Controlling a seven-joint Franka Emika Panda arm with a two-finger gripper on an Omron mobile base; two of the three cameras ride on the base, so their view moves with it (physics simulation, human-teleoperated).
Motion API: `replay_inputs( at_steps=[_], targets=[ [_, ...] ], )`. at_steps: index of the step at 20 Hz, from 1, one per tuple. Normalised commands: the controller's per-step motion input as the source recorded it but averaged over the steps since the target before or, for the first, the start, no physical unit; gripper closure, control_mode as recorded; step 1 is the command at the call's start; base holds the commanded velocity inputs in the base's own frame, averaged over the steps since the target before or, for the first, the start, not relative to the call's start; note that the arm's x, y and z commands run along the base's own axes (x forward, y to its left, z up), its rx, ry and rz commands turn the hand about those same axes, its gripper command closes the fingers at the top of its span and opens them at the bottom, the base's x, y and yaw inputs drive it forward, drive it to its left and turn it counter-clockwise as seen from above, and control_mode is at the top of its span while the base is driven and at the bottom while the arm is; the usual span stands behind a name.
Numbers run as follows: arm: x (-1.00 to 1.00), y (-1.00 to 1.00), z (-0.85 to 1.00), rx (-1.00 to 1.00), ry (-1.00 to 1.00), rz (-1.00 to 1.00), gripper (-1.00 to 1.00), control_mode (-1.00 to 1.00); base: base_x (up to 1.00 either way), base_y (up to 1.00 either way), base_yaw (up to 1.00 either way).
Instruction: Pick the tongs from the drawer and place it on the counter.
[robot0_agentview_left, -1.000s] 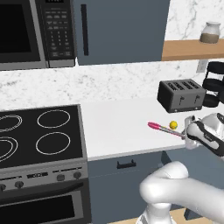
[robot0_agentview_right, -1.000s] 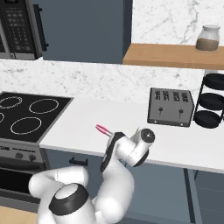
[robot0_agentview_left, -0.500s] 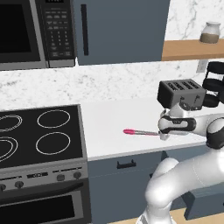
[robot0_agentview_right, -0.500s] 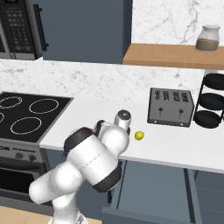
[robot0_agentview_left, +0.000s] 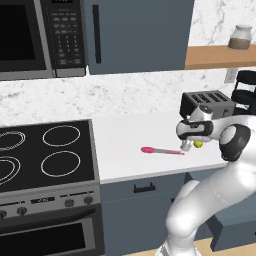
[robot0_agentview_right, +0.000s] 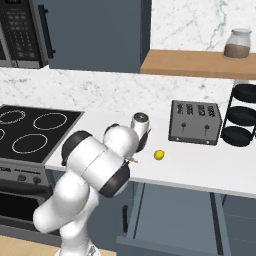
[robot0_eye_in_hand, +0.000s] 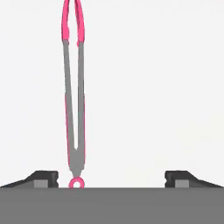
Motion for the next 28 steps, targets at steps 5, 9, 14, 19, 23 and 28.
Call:
replay_inputs(
  at_steps=[5, 9, 14, 19, 23, 28],
  targets=[
    [-0.77, -0.08, 0.56, 0.00, -0.14, -0.01, -1.00, -1.00, 0.00, 0.00, 0.00],
    [-0.50, 0.15, 0.79, -0.01, -0.05, 0.00, -1.00, -1.00, 0.00, 0.00, 0.00],
    [-0.65, 0.43, 0.25, -0.11, -0.04, 0.00, -1.00, -1.00, 0.00, 0.00, 0.00],
    [-0.56, 0.34, 0.19, -0.11, -0.01, 0.00, -1.00, -1.00, 0.00, 0.00, 0.00],
    [-0.14, 0.07, 0.18, -0.03, -0.03, 0.00, -1.00, -1.00, 0.00, 0.00, 0.00],
    [-0.18, -0.01, 0.03, 0.00, -0.13, 0.02, -1.00, -1.00, 0.00, 0.00, 0.00]
  ],
)
